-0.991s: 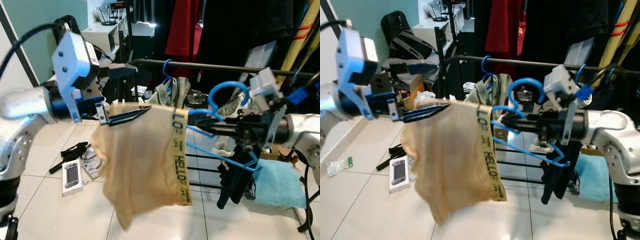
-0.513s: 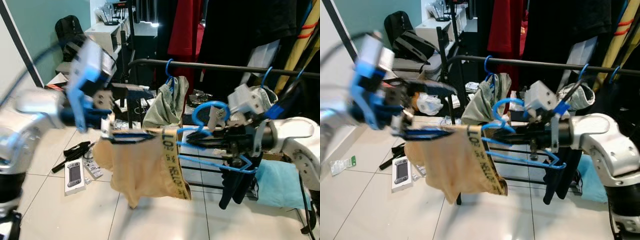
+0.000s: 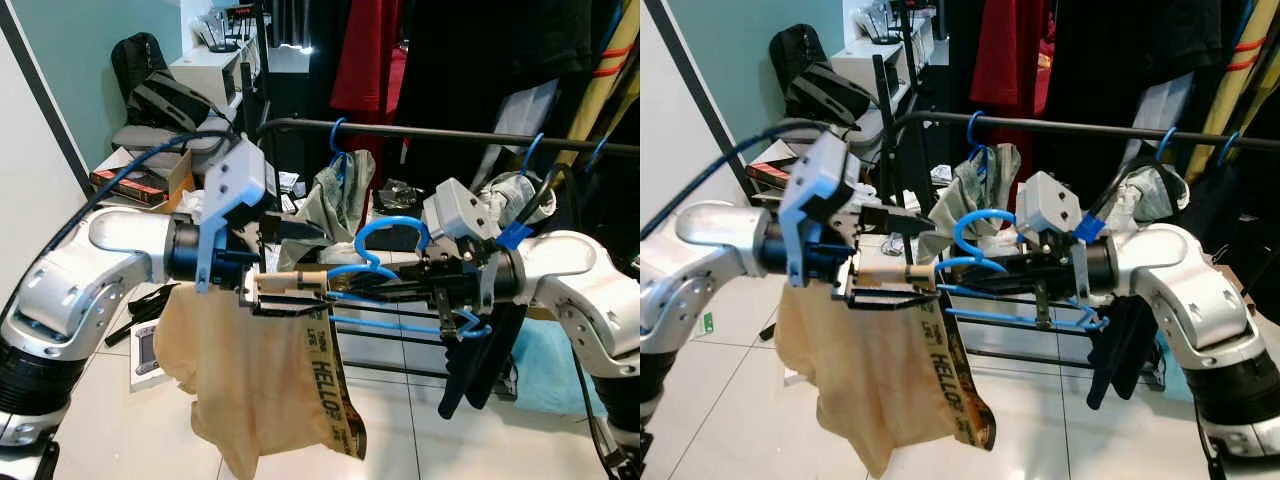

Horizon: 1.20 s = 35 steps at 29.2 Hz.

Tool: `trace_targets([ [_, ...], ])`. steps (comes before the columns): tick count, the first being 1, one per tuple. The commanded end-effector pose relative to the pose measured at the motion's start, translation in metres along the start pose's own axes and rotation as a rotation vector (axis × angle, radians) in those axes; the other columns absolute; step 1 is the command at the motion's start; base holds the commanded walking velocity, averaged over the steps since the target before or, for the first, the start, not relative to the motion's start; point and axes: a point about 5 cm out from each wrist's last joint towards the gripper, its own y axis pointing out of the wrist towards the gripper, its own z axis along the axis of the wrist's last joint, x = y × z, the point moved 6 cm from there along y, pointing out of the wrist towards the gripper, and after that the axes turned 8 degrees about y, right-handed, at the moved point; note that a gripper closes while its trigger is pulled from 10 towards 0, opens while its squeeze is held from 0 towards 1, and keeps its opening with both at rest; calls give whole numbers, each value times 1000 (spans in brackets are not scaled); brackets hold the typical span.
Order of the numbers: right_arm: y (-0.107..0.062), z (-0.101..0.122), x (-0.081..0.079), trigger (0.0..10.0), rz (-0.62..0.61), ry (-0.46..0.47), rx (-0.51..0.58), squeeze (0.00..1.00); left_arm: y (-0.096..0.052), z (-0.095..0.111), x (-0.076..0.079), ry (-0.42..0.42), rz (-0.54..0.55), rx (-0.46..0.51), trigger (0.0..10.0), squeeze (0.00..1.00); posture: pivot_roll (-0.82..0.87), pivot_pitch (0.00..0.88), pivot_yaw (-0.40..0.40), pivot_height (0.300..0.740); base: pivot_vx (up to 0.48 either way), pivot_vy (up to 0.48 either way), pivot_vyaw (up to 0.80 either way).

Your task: Hang hanger

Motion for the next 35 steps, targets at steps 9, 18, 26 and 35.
trace_targets([
  [9, 5, 7, -1, 10000, 12, -35, 18, 0, 1, -21, 14, -9, -56, -103, 10000, 0, -65, 0, 26, 740, 0, 0, 0],
  [18, 8, 10, -1, 10000, 18, -49, 23, 0, 5, -32, 15, 18, -53, -164, 0, 0, -66, 0, 25, 740, 0, 0, 0],
  [26, 11, 14, -1, 10000, 22, -63, 32, 0, 7, -39, 19, 25, -69, -197, 0, 0, -67, 0, 28, 740, 0, 0, 0],
  [35, 14, 22, 2, 10000, 6, -88, 54, 0, 10, -43, 23, 35, -86, -223, 0, 0, -67, 0, 29, 740, 0, 0, 0],
])
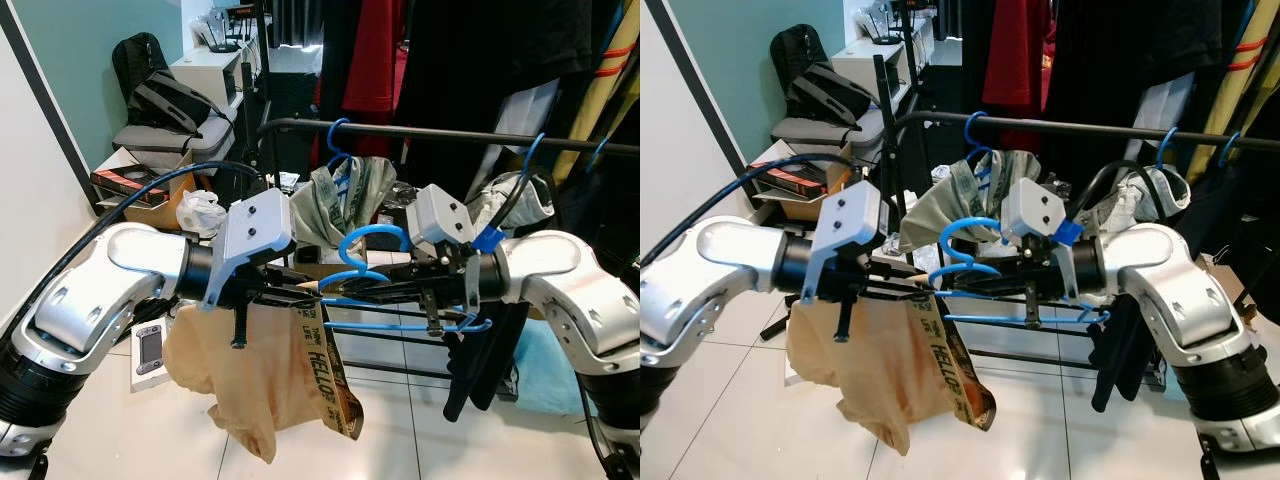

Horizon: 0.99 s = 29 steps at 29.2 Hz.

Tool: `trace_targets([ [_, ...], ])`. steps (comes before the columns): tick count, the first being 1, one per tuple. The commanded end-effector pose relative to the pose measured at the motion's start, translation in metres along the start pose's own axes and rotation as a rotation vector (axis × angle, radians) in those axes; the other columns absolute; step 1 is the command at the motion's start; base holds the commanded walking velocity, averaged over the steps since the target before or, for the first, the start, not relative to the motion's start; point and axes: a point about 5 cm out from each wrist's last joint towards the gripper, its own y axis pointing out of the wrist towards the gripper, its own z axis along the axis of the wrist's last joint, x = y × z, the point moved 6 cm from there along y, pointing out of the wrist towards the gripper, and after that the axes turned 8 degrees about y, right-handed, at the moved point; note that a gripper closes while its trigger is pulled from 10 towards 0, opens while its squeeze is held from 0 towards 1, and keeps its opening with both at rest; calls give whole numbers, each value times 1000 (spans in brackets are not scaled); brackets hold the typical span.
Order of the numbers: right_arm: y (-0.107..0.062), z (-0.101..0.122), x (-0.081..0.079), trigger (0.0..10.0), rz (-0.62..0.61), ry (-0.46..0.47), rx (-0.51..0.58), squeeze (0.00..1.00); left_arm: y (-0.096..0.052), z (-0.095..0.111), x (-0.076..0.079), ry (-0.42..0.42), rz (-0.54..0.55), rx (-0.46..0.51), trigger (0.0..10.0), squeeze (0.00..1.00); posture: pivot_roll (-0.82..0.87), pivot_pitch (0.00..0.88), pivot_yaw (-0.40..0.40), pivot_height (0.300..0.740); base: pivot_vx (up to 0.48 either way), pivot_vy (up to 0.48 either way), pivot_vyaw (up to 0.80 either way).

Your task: Hang hanger

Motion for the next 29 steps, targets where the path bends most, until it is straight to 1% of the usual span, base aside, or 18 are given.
trace_targets([
  [1, 3, 30, -1, 10000, 7, -97, 86, 0, 6, -16, 13, -31, -58, -57, 0, 0, -67, 0, 29, 740, 0, 0, 0],
  [2, 3, 30, -1, 10000, 7, -97, 86, 0, 6, -16, 13, -31, -58, -57, 0, 0, -67, 0, 29, 740, 0, 0, 0],
  [3, 3, 33, 2, 10000, -2, -68, 110, 141, 5, -15, 10, -18, -45, -58, 0, 0, -68, 0, 27, 740, 0, 0, 0],
  [6, 3, 35, 4, 10000, -8, -45, 127, 141, 4, -15, 7, -8, -35, -57, 0, 0, -68, 0, 27, 740, 0, 0, 0],
  [7, 3, 33, 7, 10000, -25, -29, 126, 1000, 1, -13, -1, 14, -3, -52, 0, 0, -68, 0, 28, 740, 0, 0, 0],
  [9, 2, 31, 10, 10000, -37, -22, 123, 1000, -1, -12, -6, 29, 19, -49, 0, 0, -68, 0, 28, 740, 0, 0, 0],
  [11, -10, 21, 19, 10000, -98, -2, 100, 1000, -12, -12, -23, 65, 83, -59, 0, 0, -68, 0, 25, 740, 0, 0, 0],
  [12, -16, 18, 22, 10000, -116, 6, 96, 1000, -16, -13, -26, 75, 96, -65, 0, 0, -68, 0, 25, 740, 0, 0, 0],
  [16, -31, 13, 28, 10000, -165, 19, 85, 1000, -23, -16, -31, 88, 105, -82, 0, 0, -68, 0, 26, 740, 0, 0, 0],
  [17, -31, 13, 28, 10000, -165, 19, 85, 1000, -23, -16, -31, 88, 105, -82, 0, 0, -68, 0, 26, 740, 0, 0, 0],
  [19, -51, 8, 33, 10000, -220, 35, 64, 1000, -31, -22, -35, 102, 110, -114, 0, 0, -68, 0, 26, 740, 0, 0, 0],
  [20, -51, 8, 33, 10000, -220, 35, 64, 1000, -31, -22, -35, 102, 110, -114, 0, 0, -68, 0, 26, 740, 0, 0, 0],
  [22, -70, 4, 32, 10000, -255, 59, 55, 1000, -39, -26, -44, 114, 145, -137, 0, 0, -74, 0, 26, 740, 0, 0, 0],
  [25, -78, 1, 29, 10000, -260, 78, 52, 1000, -43, -28, -50, 121, 171, -147, 0, 0, -75, 0, 26, 740, 0, 0, 0],
  [26, -84, -4, 24, 10000, -259, 106, 49, 1000, -49, -28, -58, 128, 206, -154, 0, 0, -75, 0, 26, 740, 0, 0, 0],
  [27, -84, -4, 24, 10000, -259, 106, 49, 1000, -49, -28, -58, 128, 206, -154, 0, 0, -75, 0, 26, 740, 0, 0, 0],
  [28, -90, -16, 14, 10000, -259, 163, 45, 1000, -61, -26, -72, 151, 265, -166, 0, 0, -80, 0, 25, 740, 0, 0, 0],
  [29, -90, -16, 14, 10000, -259, 163, 45, 1000, -61, -26, -72, 151, 265, -166, 0, 0, -80, 0, 25, 740, 0, 0, 0],
])
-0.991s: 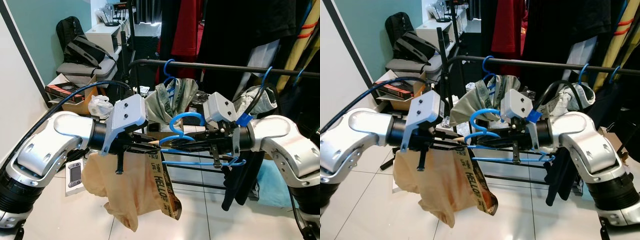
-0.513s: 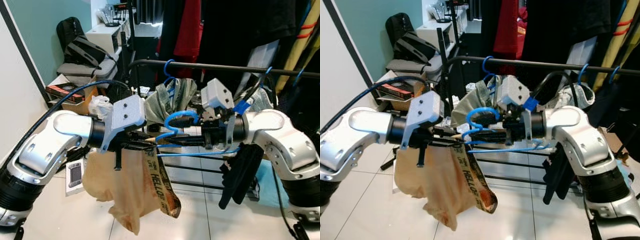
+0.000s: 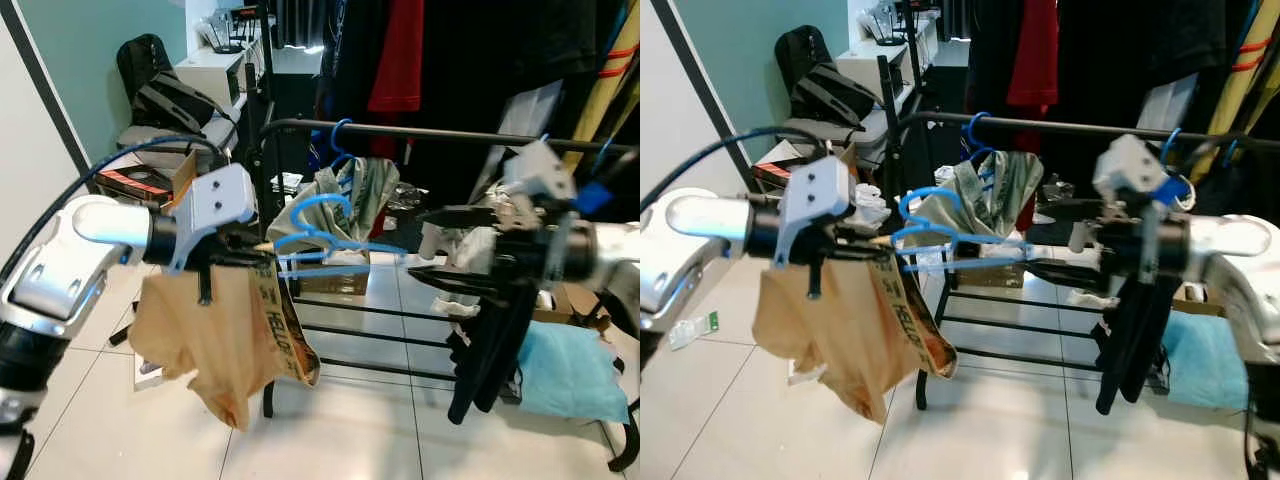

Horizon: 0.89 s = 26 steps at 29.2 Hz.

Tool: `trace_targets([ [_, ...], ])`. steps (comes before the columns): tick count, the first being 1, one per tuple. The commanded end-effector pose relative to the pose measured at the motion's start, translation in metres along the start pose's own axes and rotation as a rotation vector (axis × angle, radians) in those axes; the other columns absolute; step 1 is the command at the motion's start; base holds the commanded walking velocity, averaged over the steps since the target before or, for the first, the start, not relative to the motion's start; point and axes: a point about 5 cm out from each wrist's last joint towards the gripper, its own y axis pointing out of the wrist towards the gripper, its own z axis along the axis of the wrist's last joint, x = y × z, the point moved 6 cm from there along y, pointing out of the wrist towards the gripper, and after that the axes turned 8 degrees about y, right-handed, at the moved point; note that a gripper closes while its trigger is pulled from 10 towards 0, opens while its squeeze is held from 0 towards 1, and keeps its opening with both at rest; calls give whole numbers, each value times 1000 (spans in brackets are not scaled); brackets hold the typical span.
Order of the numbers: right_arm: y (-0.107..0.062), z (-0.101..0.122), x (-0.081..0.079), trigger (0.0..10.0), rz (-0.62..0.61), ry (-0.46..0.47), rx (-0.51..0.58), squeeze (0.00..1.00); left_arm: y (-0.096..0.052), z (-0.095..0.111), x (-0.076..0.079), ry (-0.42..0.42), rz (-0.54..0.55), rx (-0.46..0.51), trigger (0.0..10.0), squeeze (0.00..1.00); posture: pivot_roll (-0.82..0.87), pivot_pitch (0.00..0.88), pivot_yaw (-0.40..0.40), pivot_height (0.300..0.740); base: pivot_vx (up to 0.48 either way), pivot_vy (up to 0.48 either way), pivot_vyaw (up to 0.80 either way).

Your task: Hang hanger

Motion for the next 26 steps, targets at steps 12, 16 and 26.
trace_targets([
  [12, 5, -46, -15, 10000, 21, 325, 131, 0, -27, 11, -49, 67, 190, 38, 0, 0, -87, 0, 28, 740, 0, 0, 0],
  [16, 20, -66, -9, 10000, -27, 444, 167, 0, -27, 34, -54, 78, 200, 153, 0, 0, -84, 0, 28, 740, 0, 0, 0],
  [26, 40, -105, 20, 10000, -229, 559, 73, 0, -23, 66, -64, 92, 233, 283, 5804, 0, -71, 0, 25, 740, 0, 0, 0],
])
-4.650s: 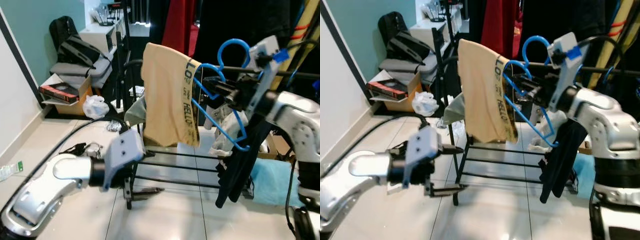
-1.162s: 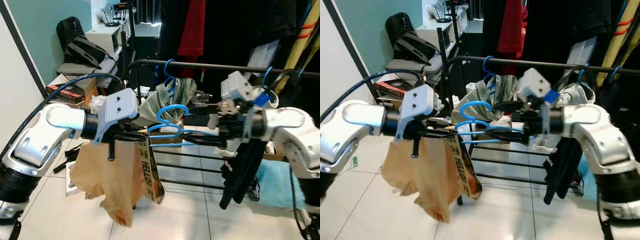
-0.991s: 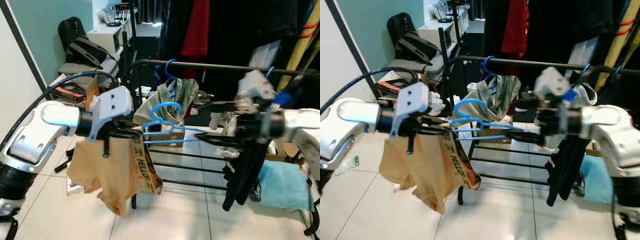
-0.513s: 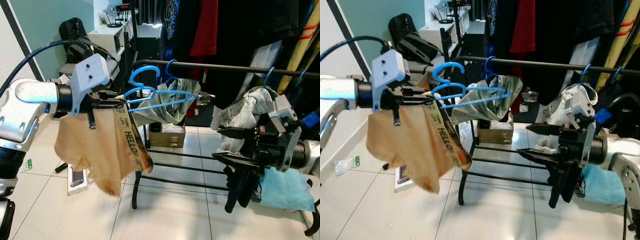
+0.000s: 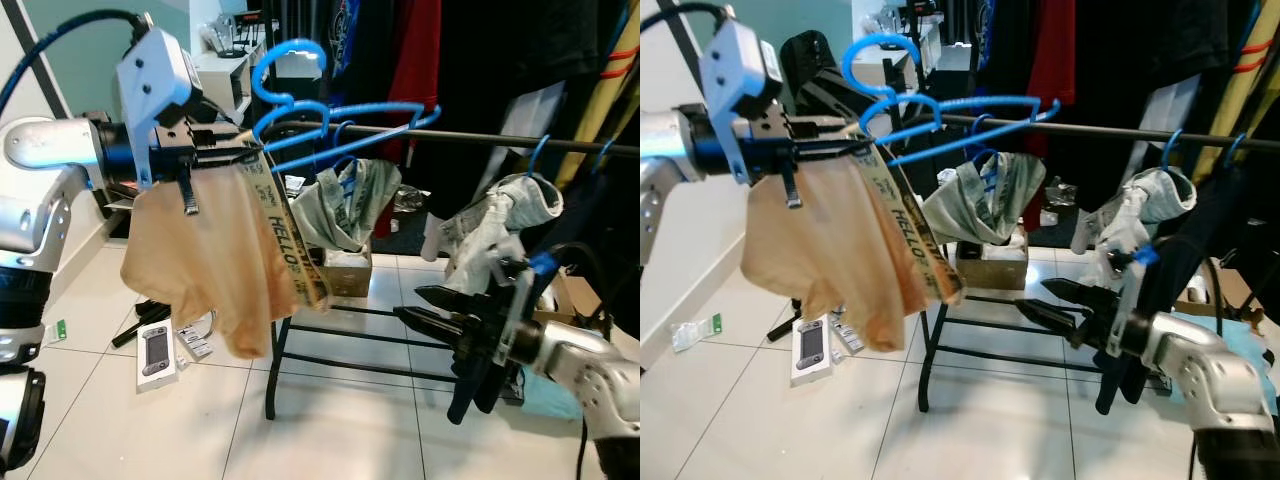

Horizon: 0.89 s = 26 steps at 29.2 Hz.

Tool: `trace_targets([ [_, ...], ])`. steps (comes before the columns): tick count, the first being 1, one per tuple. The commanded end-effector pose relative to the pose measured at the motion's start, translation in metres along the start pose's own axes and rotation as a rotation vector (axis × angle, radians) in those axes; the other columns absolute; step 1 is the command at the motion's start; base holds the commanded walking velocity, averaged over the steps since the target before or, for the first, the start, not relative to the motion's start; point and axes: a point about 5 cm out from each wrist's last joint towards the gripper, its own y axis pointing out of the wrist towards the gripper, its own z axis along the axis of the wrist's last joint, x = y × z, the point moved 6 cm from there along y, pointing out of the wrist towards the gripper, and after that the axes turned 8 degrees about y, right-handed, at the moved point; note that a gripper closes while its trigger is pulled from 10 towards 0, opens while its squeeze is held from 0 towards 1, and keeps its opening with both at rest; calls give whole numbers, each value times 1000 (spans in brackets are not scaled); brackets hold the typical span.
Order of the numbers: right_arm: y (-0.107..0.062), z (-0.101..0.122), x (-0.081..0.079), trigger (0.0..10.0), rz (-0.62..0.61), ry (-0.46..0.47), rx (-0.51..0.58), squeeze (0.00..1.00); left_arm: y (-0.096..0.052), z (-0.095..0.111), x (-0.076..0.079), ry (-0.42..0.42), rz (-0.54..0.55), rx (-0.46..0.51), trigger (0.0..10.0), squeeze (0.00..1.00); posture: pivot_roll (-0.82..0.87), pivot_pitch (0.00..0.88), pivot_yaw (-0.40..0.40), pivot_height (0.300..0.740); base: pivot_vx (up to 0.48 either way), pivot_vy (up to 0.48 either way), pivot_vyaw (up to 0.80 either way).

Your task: Hang hanger

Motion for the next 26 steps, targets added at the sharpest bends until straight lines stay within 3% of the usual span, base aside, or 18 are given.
trace_targets([
  [1, 5, -4, 1, 10000, -9, 2, -17, 0, 3, 8, -2, 8, 5, 29, 5804, 0, -71, 0, 25, 740, 0, 0, 0],
  [2, 10, -4, -2, 10000, 3, 10, -19, 0, 8, 11, 1, 11, -8, 46, 10000, 0, -75, 0, 29, 740, 0, 0, 0],
  [9, 24, -1, -15, 10000, 55, 12, -26, 0, 22, 30, 10, 3, -45, 135, 10000, 0, -79, 0, 32, 740, 0, 0, 0],
  [21, 45, -5, -8, 10000, -39, -18, -107, 0, 28, 62, 7, 23, -34, 242, 10000, 0, -73, 0, 27, 740, 0, 0, 0],
  [23, 46, -5, -5, 9490, -53, -17, -115, 0, 28, 64, 7, 26, -31, 247, 10000, 0, -73, 0, 27, 740, 0, 0, 0],
  [24, 46, -6, 1, 0, -85, -8, -126, 0, 27, 66, 5, 30, -23, 252, 10000, 0, -73, 0, 25, 740, 0, 0, 0],
  [26, 46, -6, 1, 0, -85, -8, -126, 0, 27, 66, 5, 30, -23, 252, 10000, 0, -73, 0, 25, 740, 0, 0, 0],
])
